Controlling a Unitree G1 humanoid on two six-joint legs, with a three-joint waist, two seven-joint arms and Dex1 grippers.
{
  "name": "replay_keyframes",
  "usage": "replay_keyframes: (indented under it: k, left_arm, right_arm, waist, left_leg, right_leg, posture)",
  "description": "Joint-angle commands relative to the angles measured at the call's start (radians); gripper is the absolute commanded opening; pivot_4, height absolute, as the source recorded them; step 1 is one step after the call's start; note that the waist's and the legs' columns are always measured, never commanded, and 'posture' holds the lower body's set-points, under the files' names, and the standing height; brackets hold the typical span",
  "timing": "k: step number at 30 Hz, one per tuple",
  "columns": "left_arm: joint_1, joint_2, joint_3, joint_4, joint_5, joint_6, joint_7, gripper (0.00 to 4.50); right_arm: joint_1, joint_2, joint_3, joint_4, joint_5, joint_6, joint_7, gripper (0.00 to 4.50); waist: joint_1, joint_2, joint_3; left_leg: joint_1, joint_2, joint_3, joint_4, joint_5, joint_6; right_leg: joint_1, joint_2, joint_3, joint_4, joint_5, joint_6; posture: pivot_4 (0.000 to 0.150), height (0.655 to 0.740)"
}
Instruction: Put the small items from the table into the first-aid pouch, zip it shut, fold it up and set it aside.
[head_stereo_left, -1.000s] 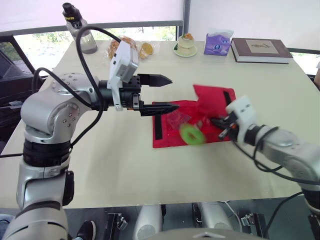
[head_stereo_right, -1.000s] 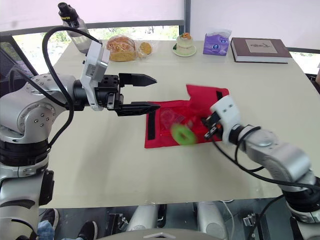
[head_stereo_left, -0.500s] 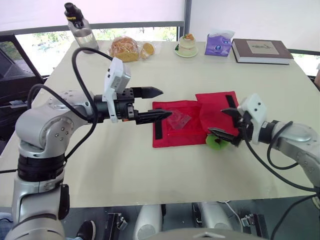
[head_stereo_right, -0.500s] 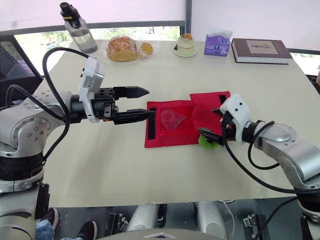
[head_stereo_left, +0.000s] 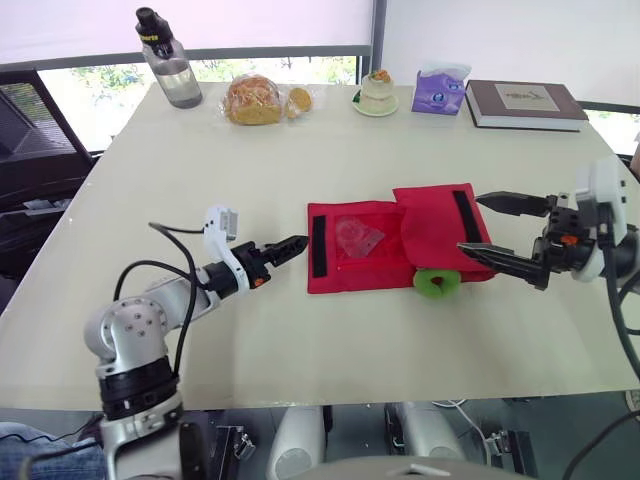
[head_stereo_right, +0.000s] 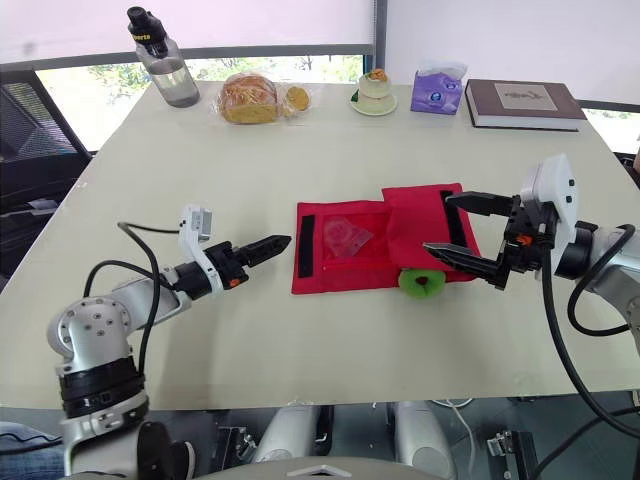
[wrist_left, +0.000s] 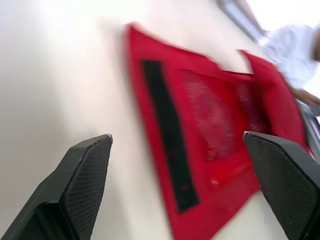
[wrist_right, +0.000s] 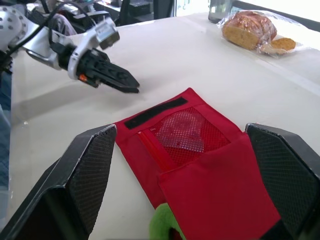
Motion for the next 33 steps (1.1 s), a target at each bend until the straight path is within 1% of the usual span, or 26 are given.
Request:
replay_keyframes:
  k: [1,3,5,7,12,15,17,23,24,26,27,28,30,32,33]
  left_arm:
    - [-0.011,-0.093,0.051,-0.033,-0.072,0.067,0.160,4.50]
    - [-0.012,-0.145,0.058,-0.043,-0.115,0.093,0.216,4.50]
    - [-0.016,-0.194,0.048,-0.026,-0.131,0.169,0.276,4.50]
    - [-0.041,-0.244,0.041,0.023,-0.174,0.227,0.300,4.50]
    - [-0.111,-0.258,0.071,0.151,-0.246,0.246,0.296,4.50]
    - [-0.118,-0.253,0.069,0.207,-0.275,0.237,0.292,3.62]
    - [-0.116,-0.241,0.063,0.221,-0.290,0.232,0.290,2.78]
    - [-0.114,-0.186,0.057,0.249,-0.332,0.209,0.265,0.01]
    - [-0.108,-0.164,0.046,0.246,-0.330,0.211,0.245,0.01]
    - [-0.091,-0.087,0.028,0.243,-0.335,0.230,0.172,0.01]
    - [-0.080,-0.031,0.016,0.242,-0.331,0.245,0.121,0.01]
    - [-0.070,0.029,0.003,0.244,-0.323,0.254,0.071,0.01]
    - [-0.054,0.158,-0.029,0.265,-0.299,0.263,-0.044,0.01]
    - [-0.038,0.304,-0.087,0.281,-0.258,0.248,-0.202,0.01]
    - [-0.031,0.359,-0.119,0.287,-0.236,0.229,-0.272,0.01]
  right_arm:
    - [-0.027,-0.007,-0.022,-0.002,0.007,-0.028,0.011,4.41]
    - [-0.031,-0.004,-0.015,-0.001,0.004,-0.033,0.012,4.41]
    - [-0.034,0.003,-0.009,-0.003,0.011,-0.035,0.014,4.41]
    - [-0.036,0.005,-0.008,-0.011,0.042,-0.017,0.018,4.41]
    - [-0.043,0.001,-0.010,-0.022,0.068,-0.005,0.008,4.41]
    - [-0.038,-0.002,-0.013,-0.029,0.074,-0.003,0.003,4.50]
    - [-0.033,-0.003,-0.018,-0.037,0.081,0.000,-0.003,4.50]
    - [-0.015,0.004,-0.018,-0.059,0.089,0.000,-0.032,4.50]
    - [-0.015,0.006,-0.016,-0.062,0.089,-0.001,-0.037,4.50]
    - [-0.017,0.008,-0.009,-0.063,0.087,0.000,-0.045,4.50]
    - [-0.016,0.004,-0.003,-0.061,0.079,0.001,-0.046,4.50]
    - [-0.012,0.002,0.001,-0.060,0.071,-0.001,-0.046,4.50]
    - [-0.001,-0.002,0.006,-0.056,0.069,0.003,-0.039,4.50]
    - [0.003,-0.007,0.025,-0.044,0.052,0.002,-0.030,4.50]
    - [0.002,-0.009,0.035,-0.039,0.044,0.000,-0.025,4.50]
  waist:
    - [0.001,0.000,0.000]
    - [0.002,0.000,-0.001]
    - [0.005,0.000,-0.001]
    - [0.011,0.001,-0.002]
    - [0.024,0.001,-0.002]
    - [0.026,0.001,-0.002]
    - [0.025,0.001,-0.002]
    - [0.023,0.001,-0.002]
    - [0.023,0.001,-0.002]
    - [0.021,0.001,-0.002]
    - [0.015,0.001,-0.002]
    - [-0.001,0.000,-0.001]
    - [-0.007,0.000,-0.001]
    - [-0.013,0.000,-0.001]
    - [-0.016,0.000,-0.001]
  left_leg:
    - [0.000,0.000,0.000,0.001,0.000,0.000]
    - [0.000,-0.001,0.001,0.002,0.000,0.000]
    - [0.000,-0.001,0.001,0.003,0.000,0.000]
    - [0.000,-0.002,0.002,0.004,0.000,0.000]
    - [0.000,-0.005,0.002,0.007,0.000,0.000]
    - [-0.001,-0.006,0.001,0.007,0.000,0.000]
    - [-0.001,-0.005,0.001,0.007,0.000,0.000]
    - [-0.001,-0.003,0.001,0.007,0.000,0.000]
    - [-0.001,-0.003,0.002,0.007,0.000,0.000]
    - [-0.001,-0.003,0.002,0.007,0.000,0.000]
    - [-0.001,-0.003,0.002,0.007,0.000,0.000]
    - [-0.001,-0.003,0.002,0.007,0.000,0.000]
    - [0.000,-0.002,0.001,0.003,0.000,-0.001]
    - [0.000,-0.002,0.001,0.002,0.000,-0.001]
    - [0.000,-0.002,0.001,0.001,0.000,-0.001]
  right_leg:
    - [0.000,0.000,0.000,0.001,0.000,0.000]
    - [0.000,0.000,0.000,0.003,0.000,0.000]
    - [0.000,0.000,0.000,0.003,0.000,0.000]
    - [0.002,0.000,0.000,0.003,0.000,0.000]
    - [0.003,0.000,-0.001,0.003,0.000,0.000]
    - [0.003,0.000,-0.001,0.002,0.000,0.000]
    - [0.003,0.000,-0.001,0.002,0.000,0.000]
    - [0.002,0.001,-0.001,0.003,0.000,-0.001]
    - [0.002,0.001,-0.001,0.003,0.000,-0.001]
    - [0.002,0.001,-0.001,0.003,0.000,-0.001]
    - [0.002,0.001,-0.001,0.003,-0.001,-0.001]
    - [0.002,0.002,-0.001,0.003,-0.001,-0.001]
    - [-0.001,0.002,0.000,0.003,-0.001,-0.001]
    - [-0.001,0.002,0.000,0.003,-0.001,-0.002]
    - [-0.001,0.003,-0.001,0.003,-0.001,-0.003]
  posture:
    - [0.150,0.7400]
    - [0.150,0.7400]
    - [0.150,0.7400]
    - [0.150,0.7400]
    - [0.150,0.7400]
    - [0.150,0.7400]
    - [0.150,0.7400]
    - [0.150,0.7400]
    - [0.150,0.7400]
    - [0.150,0.7400]
    - [0.150,0.7400]
    - [0.150,0.7400]
    - [0.150,0.7400]
    - [0.150,0.7400]
    - [0.150,0.7400]
